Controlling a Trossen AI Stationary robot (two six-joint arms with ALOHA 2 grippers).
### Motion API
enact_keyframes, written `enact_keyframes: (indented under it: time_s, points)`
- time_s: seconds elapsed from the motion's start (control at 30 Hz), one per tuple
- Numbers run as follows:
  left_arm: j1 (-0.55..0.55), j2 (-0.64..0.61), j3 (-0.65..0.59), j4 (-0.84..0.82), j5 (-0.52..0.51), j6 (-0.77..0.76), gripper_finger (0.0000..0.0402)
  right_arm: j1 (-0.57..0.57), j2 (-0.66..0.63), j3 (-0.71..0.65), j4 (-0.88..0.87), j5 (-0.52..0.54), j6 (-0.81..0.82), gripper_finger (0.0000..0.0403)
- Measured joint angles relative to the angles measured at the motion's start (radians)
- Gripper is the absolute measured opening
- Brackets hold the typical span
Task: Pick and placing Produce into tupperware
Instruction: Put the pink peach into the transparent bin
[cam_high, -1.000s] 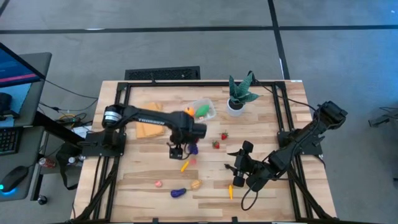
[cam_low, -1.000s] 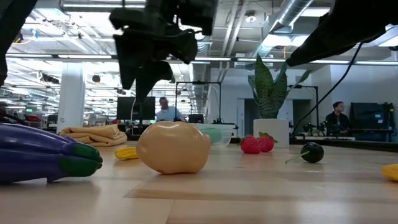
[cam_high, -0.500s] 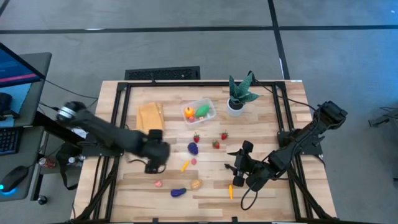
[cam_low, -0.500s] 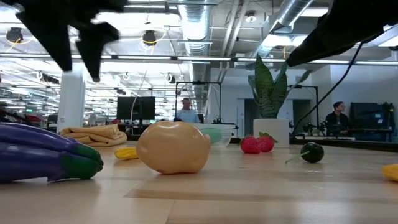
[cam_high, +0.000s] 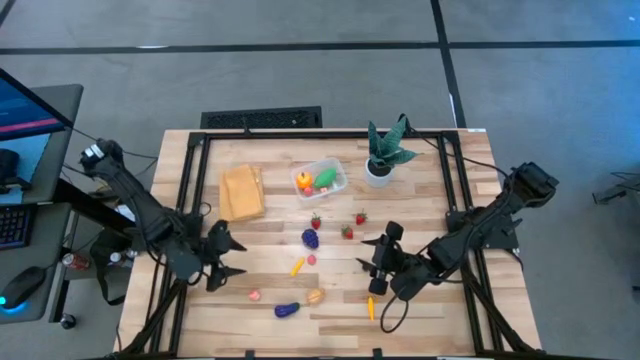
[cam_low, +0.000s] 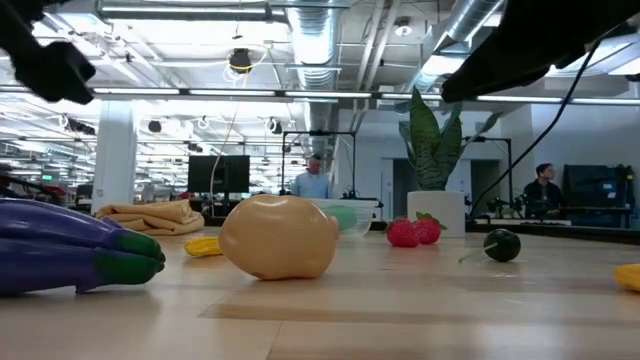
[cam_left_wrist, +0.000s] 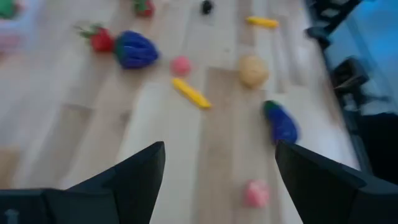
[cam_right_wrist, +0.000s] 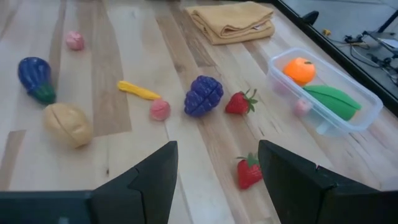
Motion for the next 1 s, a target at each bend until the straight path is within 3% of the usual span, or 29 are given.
enact_keyframes:
  time_s: [0.2, 0.47, 0.73, 1.0]
  points:
    - [-0.028, -0.002, -0.127, 0.226, -0.005, 0.003, 0.0296, -0.023, 0.000, 0.000, 0.008, -0.001, -0.017, 0.0216]
    - [-0.024, 0.003, -0.180, 0.209, -0.059, -0.112, 0.0296, -0.032, 0.000, 0.000, 0.023, -0.002, -0.045, 0.0216]
    - [-0.024, 0.003, -0.184, 0.222, -0.055, -0.107, 0.0296, -0.036, 0.000, 0.000, 0.023, -0.002, -0.045, 0.0216]
    - [-0.021, 0.005, -0.184, 0.303, -0.058, 0.005, 0.0296, -0.036, 0.000, 0.000, 0.023, -0.002, -0.045, 0.0216]
